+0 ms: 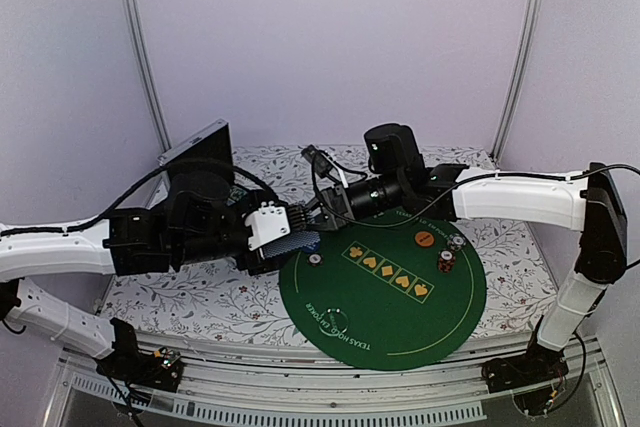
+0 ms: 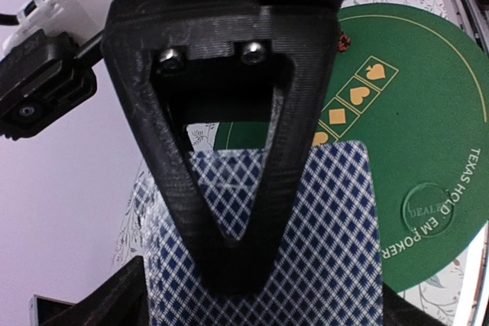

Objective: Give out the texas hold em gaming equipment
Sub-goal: Pass from the right arm to the left

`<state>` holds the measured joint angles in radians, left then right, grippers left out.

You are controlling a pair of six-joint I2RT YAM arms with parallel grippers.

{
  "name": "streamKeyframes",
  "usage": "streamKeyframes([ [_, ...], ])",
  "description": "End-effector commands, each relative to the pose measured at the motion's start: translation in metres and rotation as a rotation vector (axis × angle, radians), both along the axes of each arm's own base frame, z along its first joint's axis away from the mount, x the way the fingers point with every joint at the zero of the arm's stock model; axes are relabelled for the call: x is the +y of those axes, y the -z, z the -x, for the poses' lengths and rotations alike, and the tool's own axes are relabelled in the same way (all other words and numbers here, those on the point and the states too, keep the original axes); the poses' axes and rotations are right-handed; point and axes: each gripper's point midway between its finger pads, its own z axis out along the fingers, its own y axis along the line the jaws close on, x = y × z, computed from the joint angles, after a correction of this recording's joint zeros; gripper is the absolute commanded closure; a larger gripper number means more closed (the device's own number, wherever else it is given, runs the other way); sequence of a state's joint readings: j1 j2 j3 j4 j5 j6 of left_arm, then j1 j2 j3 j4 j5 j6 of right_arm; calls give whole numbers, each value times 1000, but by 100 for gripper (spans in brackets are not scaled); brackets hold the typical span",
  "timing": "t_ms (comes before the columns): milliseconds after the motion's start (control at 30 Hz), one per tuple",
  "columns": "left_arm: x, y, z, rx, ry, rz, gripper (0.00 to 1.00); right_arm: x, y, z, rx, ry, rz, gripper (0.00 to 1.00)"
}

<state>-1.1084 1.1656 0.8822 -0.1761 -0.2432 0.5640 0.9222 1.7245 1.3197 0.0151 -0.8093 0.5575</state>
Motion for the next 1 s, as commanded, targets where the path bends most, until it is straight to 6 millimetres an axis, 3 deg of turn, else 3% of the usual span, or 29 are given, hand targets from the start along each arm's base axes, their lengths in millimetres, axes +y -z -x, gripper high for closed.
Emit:
streamKeyframes([
  [0,2,-2,-6,38,-15,12,20,6,-17,1,-25,-20,-44,98],
  [300,4,-1,-15,52,-46,26,32,7,-15,1,-25,-23,-42,98],
  [600,5,-1,-9,86,-17,44,41,9,-17,-2,-32,-18,-45,95],
  [733,6,1,-5,95,-5,44,46,11,-19,-3,-34,-23,-52,84],
  [867,6,0,-2,100,13,51,50,12,-16,-4,-29,-26,-48,82],
  [967,6,3,1,111,27,48,51,11,-16,-6,-26,-22,-46,75],
])
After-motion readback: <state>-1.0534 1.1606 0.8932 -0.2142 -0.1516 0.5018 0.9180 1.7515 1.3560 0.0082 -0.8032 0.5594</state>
